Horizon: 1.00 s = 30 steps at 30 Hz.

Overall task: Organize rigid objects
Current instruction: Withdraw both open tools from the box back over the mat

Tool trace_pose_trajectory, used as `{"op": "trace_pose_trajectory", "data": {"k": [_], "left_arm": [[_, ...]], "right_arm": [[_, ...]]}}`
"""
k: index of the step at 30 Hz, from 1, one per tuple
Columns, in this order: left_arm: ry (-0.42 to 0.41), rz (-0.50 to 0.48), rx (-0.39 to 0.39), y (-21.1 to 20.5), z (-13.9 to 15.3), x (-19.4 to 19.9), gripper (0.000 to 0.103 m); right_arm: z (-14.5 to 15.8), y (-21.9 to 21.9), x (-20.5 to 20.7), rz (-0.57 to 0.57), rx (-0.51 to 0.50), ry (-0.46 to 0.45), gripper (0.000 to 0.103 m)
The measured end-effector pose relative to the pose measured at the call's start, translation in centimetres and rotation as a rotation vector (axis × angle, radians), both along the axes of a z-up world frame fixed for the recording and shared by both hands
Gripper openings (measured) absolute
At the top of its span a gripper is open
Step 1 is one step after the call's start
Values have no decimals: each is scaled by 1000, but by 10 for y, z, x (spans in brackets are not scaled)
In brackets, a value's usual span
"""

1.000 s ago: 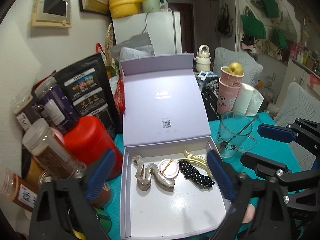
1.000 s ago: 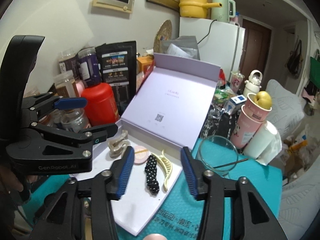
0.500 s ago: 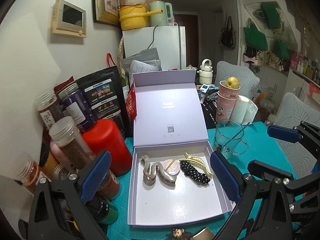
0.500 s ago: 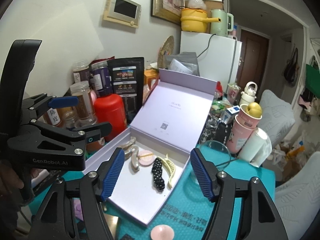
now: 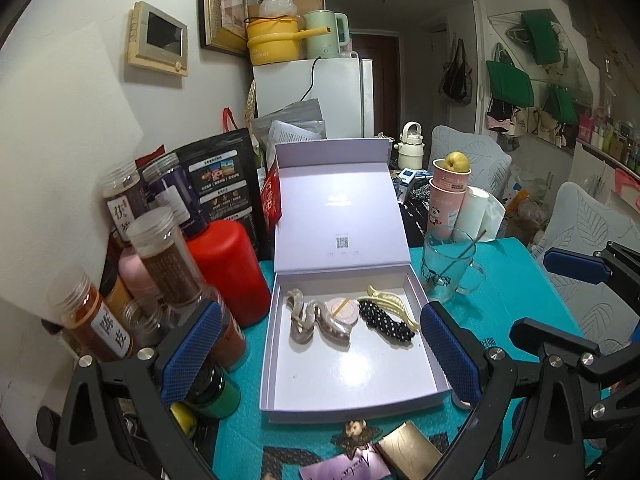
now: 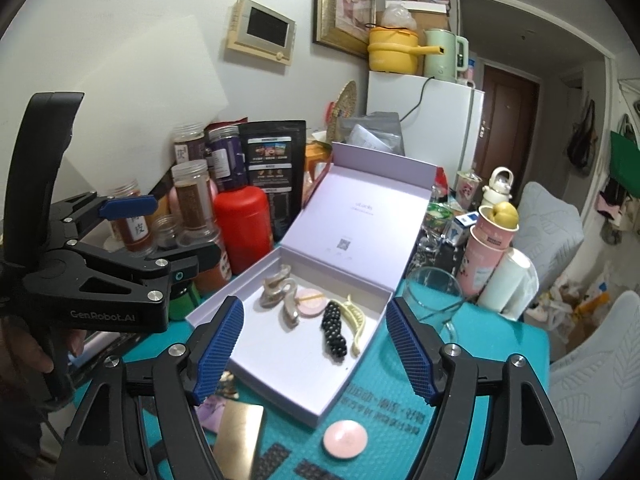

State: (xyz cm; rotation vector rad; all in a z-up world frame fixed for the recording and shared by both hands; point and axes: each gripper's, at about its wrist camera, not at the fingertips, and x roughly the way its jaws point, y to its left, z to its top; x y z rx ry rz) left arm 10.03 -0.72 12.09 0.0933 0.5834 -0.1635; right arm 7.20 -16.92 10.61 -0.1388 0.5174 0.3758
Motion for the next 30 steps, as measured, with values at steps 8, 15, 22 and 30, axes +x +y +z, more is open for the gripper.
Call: {"op": "trace_pose_trajectory", "data": {"k": [8,15,22,30], "left_arm": [[18,15,-16,7,-11,-24,102],[44,22,-28,16,-23,-39,102],[61,24,-23,23,-38,-53,102],[98,29,-39,27,-58,-63,102]], "right_arm": [[-6,2,-24,6,4,-2,77],[-18,5,-44,5,14,13,77],[-34,5,-58,2,34,48,77],[-56,9,-66,4,47,97,77]]}}
